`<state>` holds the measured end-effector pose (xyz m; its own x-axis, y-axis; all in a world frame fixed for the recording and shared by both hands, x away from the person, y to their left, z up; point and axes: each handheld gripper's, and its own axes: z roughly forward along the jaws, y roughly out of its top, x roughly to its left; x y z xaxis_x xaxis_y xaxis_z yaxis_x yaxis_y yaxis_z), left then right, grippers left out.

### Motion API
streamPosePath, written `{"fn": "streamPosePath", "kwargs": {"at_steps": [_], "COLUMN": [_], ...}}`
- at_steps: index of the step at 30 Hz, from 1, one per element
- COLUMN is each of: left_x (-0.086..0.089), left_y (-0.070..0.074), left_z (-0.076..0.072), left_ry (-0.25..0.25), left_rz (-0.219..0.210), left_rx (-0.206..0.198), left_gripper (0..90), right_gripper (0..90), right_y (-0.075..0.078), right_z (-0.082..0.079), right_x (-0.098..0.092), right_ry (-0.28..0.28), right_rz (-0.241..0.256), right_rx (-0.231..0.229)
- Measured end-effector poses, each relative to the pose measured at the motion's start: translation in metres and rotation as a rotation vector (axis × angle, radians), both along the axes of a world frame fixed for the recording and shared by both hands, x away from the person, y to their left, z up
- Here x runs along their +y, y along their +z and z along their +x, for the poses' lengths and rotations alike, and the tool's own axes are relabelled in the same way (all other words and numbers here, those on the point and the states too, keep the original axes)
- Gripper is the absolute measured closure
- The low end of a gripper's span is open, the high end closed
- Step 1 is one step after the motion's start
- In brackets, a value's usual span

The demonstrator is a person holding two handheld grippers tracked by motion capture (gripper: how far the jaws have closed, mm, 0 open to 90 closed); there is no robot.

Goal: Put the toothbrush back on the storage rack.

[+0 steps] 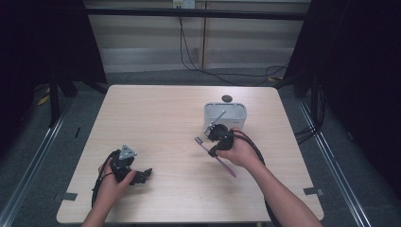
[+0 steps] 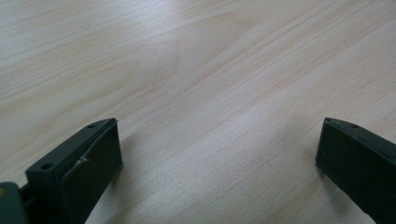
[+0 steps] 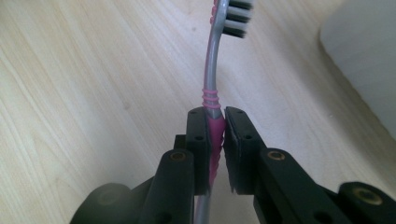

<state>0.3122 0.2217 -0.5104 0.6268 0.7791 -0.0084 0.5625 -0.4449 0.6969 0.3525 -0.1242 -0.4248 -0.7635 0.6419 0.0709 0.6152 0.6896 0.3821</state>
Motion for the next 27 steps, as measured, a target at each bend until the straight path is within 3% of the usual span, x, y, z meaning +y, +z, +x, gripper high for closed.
{"fn": "streamPosePath", "kwargs": {"at_steps": [7, 13, 27], "left_x": [0.0, 0.0, 0.0], "left_y": [0.0, 0.0, 0.0], "left_z": [0.0, 0.0, 0.001], "left_ry": [0.001, 0.001, 0.002], "left_rz": [-0.008, -0.008, -0.009], "left_rx": [0.002, 0.002, 0.002], "left_gripper": [0.0, 0.0, 0.0], "right_gripper": [81.1, 81.2, 81.2], "right_y": [0.007, 0.017, 0.029], "right_z": [-0.001, -0.002, -0.003], "right_x": [-0.004, -0.014, -0.035], "right_ry": [-0.034, -0.082, -0.165], "right_rz": [0.052, 0.123, 0.226], "right_rx": [-0.027, -0.092, -0.174]}}
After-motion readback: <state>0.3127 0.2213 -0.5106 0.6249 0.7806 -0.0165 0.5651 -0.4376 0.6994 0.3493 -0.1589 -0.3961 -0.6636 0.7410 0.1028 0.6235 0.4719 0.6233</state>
